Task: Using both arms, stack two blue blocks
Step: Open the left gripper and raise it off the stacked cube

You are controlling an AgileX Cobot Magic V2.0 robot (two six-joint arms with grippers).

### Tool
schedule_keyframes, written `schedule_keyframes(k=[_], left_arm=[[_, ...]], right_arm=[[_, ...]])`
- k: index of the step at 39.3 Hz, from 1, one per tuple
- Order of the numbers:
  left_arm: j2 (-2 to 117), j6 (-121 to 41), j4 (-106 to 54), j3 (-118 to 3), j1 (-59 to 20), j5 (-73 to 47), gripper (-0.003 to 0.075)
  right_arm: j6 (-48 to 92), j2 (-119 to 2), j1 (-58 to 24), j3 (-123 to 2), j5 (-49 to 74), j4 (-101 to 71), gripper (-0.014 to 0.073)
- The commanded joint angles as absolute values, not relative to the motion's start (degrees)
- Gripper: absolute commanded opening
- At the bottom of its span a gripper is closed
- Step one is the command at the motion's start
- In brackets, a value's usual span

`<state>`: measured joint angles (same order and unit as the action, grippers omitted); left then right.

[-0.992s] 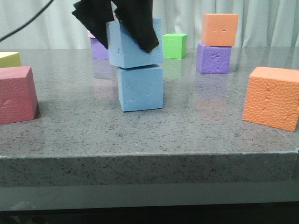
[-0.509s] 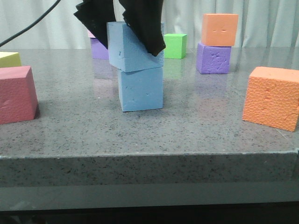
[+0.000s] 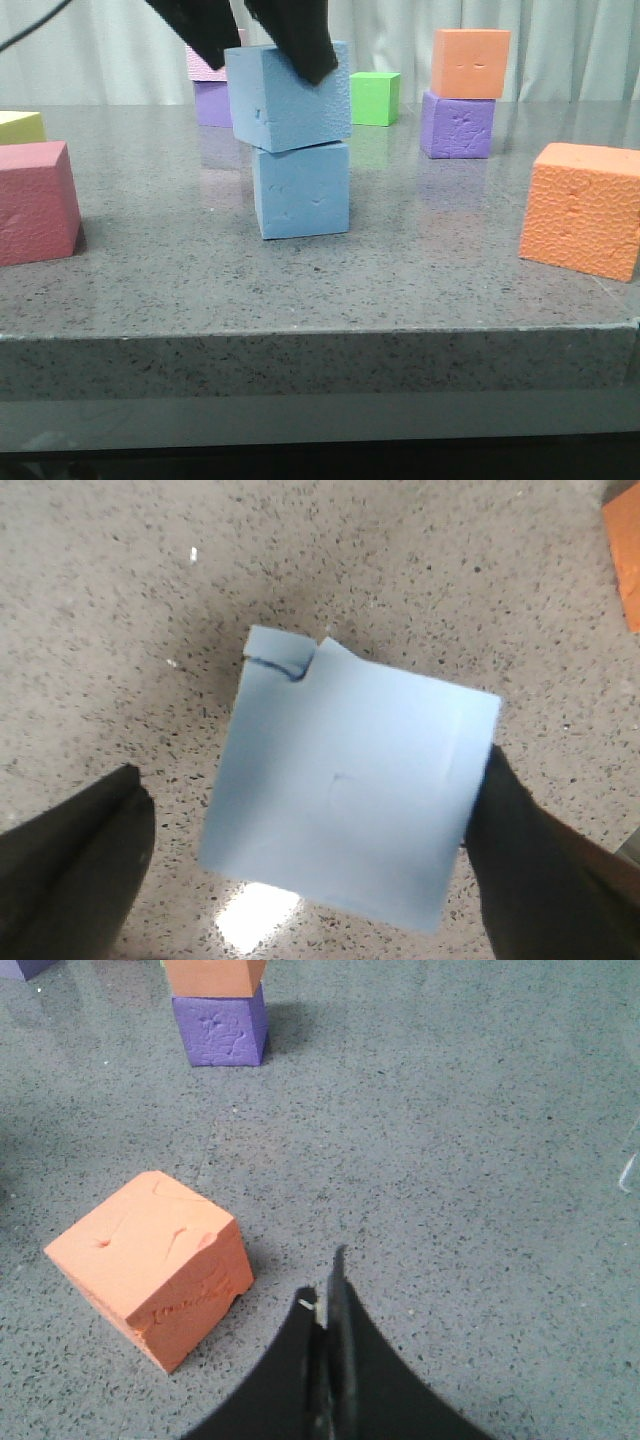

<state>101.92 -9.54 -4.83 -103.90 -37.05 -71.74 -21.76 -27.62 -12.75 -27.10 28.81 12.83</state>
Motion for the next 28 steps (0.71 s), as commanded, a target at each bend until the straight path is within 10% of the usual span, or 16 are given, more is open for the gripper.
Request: schedule_keyframes(k=[1, 17, 28], left_arm=[[97.7, -9.1, -5.3, -106.6, -37.7, -71.3, 0.061], [96.5, -9.1, -5.9, -110.4, -37.7, -72.8, 0.0568], [96.5, -9.1, -6.2, -110.4, -37.7, -72.5, 0.0125]], right_arm=[[-21.5, -27.8, -12.6, -28.8, 24.8, 13.9, -0.0072], [-21.5, -27.8, -12.6, -28.8, 24.8, 13.9, -0.0072], [-21.5, -27.8, -12.6, -28.8, 24.8, 13.9, -0.0072]])
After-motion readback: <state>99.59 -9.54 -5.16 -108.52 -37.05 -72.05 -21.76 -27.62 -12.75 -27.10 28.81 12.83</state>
